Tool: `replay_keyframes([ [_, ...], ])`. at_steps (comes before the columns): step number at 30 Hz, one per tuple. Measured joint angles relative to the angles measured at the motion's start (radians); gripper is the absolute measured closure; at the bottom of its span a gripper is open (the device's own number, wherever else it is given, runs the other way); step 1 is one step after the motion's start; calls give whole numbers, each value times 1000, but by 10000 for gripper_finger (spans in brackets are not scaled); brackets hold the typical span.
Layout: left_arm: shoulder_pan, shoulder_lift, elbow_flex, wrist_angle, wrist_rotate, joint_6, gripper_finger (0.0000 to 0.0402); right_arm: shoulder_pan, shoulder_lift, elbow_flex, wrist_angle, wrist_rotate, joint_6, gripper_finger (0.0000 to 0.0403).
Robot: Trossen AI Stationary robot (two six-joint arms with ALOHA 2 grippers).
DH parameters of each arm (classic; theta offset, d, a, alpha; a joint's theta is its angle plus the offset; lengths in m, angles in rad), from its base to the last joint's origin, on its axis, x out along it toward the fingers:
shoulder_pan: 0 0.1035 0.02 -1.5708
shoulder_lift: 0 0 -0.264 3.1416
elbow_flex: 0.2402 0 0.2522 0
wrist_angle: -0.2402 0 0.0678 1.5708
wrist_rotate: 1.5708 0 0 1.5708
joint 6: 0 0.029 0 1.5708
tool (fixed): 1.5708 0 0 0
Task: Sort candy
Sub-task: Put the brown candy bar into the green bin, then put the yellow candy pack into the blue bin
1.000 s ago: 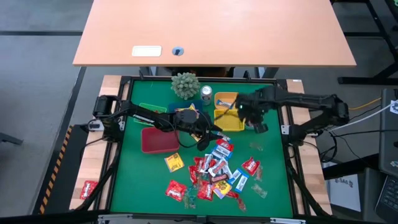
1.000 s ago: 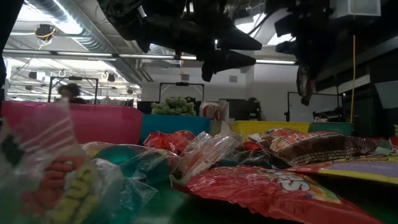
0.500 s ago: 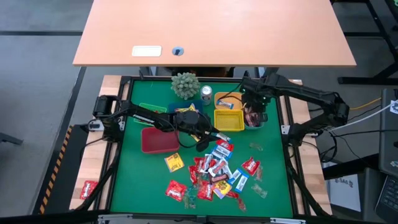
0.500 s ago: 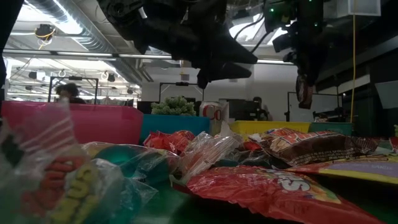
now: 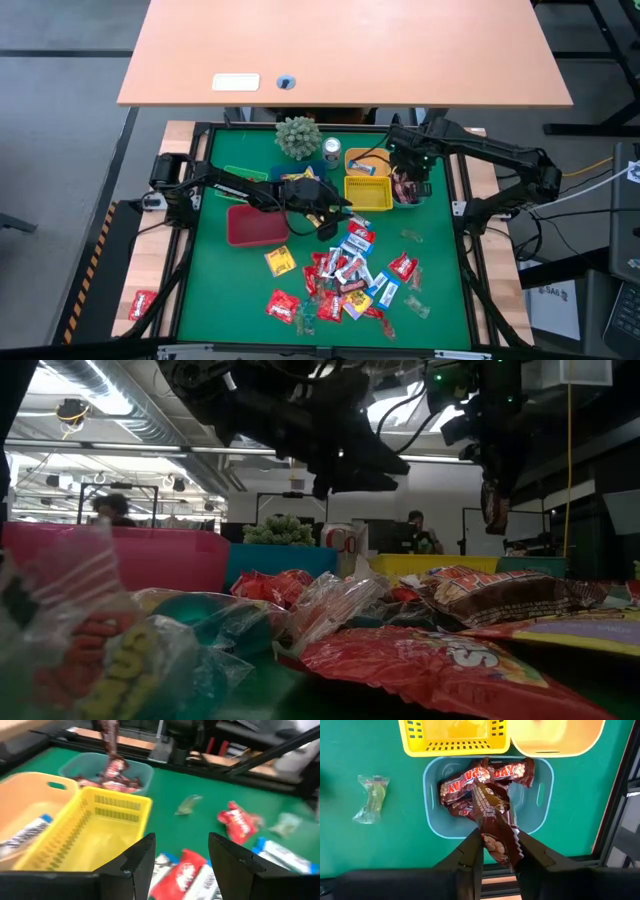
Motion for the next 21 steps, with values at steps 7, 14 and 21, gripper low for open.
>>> replay_keyframes([
  [7,0,-20,0,-125,-56,29,232,0,0,0,0,1,7,246],
  [14,-1,-45,0,-329,-118,26,232,0,0,0,6,-2,8,181],
  [21,-20,-43,-1,-548,-121,-33,232,0,0,0,7,-17,8,164],
])
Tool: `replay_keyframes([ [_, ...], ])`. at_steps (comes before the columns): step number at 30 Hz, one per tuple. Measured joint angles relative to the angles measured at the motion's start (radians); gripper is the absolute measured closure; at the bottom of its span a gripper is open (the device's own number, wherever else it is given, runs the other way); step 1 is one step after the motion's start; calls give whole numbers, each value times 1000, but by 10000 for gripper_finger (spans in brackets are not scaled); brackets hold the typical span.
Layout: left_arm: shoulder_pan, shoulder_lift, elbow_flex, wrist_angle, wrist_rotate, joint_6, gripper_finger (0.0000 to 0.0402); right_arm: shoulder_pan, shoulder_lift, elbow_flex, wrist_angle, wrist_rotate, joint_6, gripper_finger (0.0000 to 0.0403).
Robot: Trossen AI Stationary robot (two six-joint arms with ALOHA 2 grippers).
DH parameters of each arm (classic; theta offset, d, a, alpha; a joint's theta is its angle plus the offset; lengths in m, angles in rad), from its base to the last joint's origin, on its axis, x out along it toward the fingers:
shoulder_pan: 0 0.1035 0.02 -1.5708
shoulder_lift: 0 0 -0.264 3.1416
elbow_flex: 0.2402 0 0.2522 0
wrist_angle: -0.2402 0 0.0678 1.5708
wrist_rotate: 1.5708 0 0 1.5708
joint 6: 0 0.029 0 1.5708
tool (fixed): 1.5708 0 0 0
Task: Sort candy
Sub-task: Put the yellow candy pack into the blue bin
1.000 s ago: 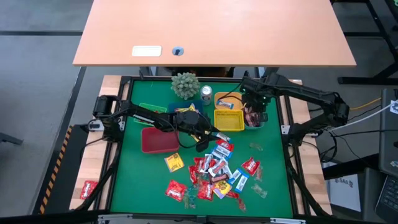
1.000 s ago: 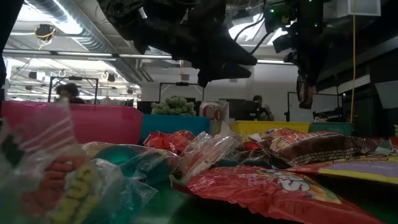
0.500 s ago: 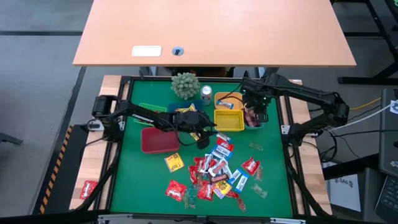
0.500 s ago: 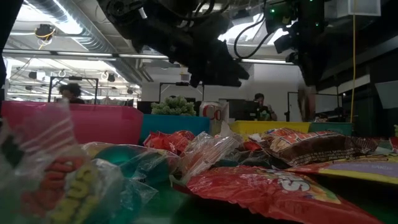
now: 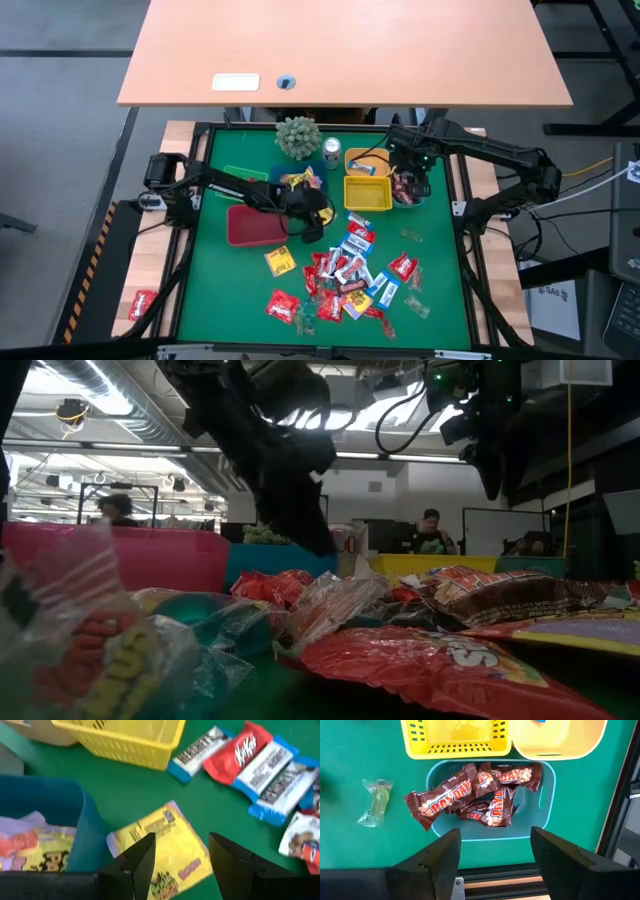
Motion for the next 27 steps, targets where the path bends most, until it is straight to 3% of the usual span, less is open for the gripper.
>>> replay_keyframes([
  [7,-29,15,0,-88,-26,0,232,0,0,0,3,-11,0,165],
  [13,-27,14,0,-88,-82,-26,232,0,0,0,8,-42,0,166],
  [27,-24,70,0,-65,-81,-72,232,0,0,0,10,-46,0,166],
])
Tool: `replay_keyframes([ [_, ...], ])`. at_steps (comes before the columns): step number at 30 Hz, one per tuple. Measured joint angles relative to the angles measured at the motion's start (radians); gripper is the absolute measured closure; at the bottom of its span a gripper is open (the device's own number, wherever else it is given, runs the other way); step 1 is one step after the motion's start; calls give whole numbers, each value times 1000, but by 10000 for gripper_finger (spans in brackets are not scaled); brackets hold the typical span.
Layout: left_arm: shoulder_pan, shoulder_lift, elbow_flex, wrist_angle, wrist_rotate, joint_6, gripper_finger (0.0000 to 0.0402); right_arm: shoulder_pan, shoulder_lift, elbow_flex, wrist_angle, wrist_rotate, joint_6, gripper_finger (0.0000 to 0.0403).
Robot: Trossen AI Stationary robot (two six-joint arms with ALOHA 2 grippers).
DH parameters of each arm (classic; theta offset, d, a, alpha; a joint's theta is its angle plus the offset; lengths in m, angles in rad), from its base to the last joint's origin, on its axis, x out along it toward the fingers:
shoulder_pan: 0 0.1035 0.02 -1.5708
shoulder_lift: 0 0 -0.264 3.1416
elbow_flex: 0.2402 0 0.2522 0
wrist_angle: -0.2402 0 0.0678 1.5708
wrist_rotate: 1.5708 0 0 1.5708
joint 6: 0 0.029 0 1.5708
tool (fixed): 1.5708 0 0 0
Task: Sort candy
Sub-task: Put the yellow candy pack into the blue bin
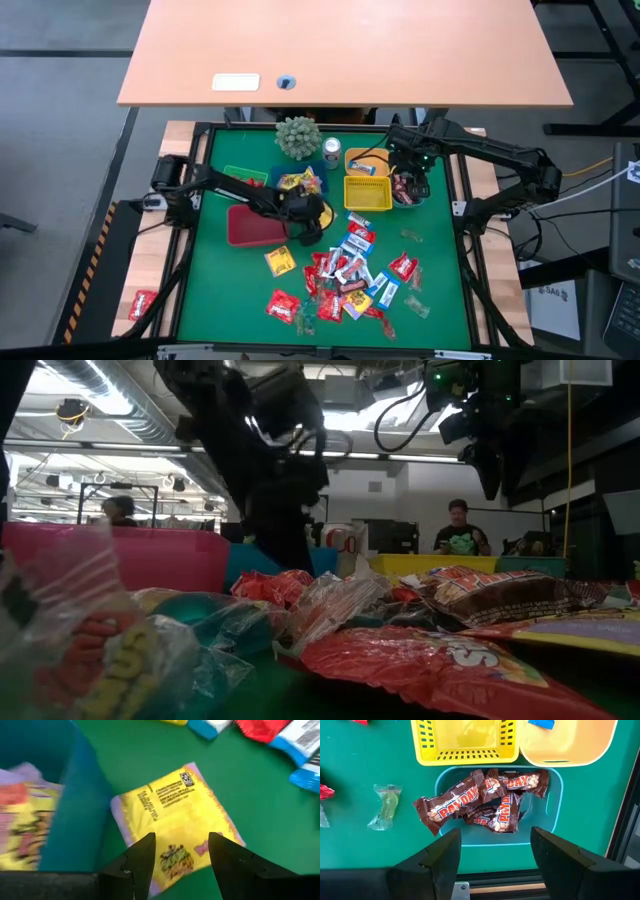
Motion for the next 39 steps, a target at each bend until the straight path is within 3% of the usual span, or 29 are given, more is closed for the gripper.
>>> replay_keyframes([
  [4,-1,52,5,10,-17,3,232,0,0,0,6,0,0,166],
  [10,4,88,5,23,40,-10,239,0,0,0,23,0,0,166],
  [22,9,80,3,23,48,3,313,0,0,0,23,0,0,166],
  [30,11,9,-6,-12,71,24,393,0,0,0,22,0,0,166],
  [39,19,-154,-4,4,67,26,399,0,0,0,24,0,-1,166],
])
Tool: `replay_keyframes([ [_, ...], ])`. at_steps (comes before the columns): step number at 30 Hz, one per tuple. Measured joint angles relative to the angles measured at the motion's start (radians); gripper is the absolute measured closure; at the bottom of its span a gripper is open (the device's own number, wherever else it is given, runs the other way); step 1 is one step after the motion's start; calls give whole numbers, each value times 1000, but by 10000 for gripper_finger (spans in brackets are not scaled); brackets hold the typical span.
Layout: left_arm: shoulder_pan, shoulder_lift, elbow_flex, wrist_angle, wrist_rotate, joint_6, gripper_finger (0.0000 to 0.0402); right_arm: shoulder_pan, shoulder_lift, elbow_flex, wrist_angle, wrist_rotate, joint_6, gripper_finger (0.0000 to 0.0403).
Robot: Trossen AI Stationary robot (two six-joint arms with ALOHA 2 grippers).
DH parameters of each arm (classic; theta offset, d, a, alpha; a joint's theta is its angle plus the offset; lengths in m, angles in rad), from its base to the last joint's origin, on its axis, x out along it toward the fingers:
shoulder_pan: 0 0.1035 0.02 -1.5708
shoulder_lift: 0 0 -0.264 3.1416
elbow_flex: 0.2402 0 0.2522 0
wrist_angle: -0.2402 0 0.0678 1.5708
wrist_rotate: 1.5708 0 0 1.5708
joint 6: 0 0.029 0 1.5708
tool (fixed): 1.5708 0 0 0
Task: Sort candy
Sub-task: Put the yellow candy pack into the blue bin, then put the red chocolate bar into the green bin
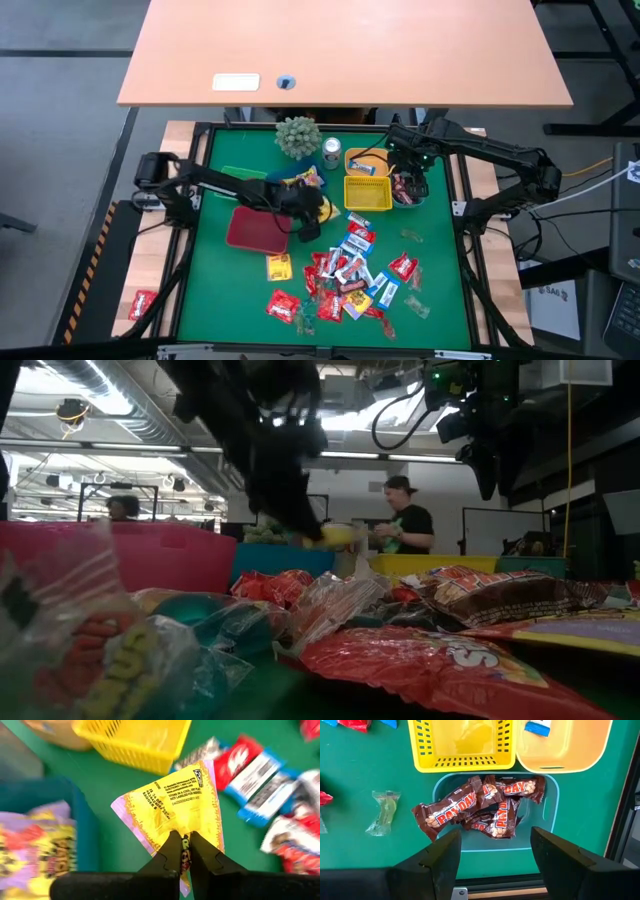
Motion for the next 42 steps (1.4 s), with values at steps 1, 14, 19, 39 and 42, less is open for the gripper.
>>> replay_keyframes([
  [1,5,-22,0,-4,-2,0,399,0,0,0,0,0,0,166],
  [14,152,-192,4,-217,-104,4,394,2,0,0,2,-198,136,166],
  [19,187,-192,4,-273,-106,4,394,2,0,0,2,-250,136,166],
  [39,203,-192,4,-272,-117,4,281,328,0,0,269,-290,278,166],
  [42,203,-192,4,-272,-117,4,281,372,0,0,294,-289,308,166],
])
